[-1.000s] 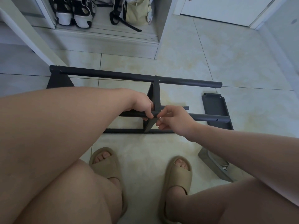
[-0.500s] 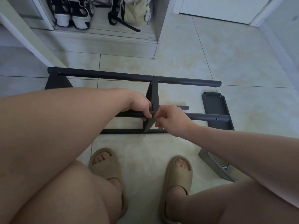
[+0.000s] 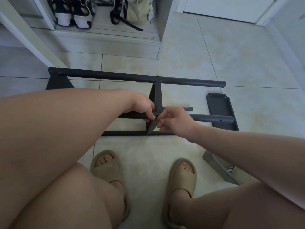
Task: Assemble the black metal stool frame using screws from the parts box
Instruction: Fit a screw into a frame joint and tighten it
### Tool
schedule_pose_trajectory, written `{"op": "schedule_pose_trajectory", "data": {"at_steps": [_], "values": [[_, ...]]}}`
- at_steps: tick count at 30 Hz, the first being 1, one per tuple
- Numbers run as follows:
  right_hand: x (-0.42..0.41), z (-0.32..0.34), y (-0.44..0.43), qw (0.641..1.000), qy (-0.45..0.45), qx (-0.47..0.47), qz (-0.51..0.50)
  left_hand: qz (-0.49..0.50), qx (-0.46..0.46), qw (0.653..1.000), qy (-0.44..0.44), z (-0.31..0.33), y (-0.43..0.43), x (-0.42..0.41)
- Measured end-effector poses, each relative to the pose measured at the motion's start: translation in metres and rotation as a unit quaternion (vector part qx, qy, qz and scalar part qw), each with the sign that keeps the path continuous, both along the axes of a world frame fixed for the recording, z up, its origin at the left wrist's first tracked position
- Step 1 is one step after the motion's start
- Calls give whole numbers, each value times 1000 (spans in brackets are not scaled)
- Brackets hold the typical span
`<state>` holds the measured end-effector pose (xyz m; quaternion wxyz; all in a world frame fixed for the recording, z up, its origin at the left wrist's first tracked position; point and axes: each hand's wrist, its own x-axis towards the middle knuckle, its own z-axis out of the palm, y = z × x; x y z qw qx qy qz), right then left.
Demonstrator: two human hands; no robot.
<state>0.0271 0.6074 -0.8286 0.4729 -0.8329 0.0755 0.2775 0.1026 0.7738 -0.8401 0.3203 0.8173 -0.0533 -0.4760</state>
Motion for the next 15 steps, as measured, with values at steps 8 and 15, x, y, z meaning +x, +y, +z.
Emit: {"op": "schedule_pose_trajectory", "data": {"at_steps": [8,15], "values": [[3,-3,4,998,-12,-58,15,-3,1,1000,-3,-1,-1,0],[10,-6,9,992,-43,-117,34,-1,2,1000,-2,0,-1,1]]}}
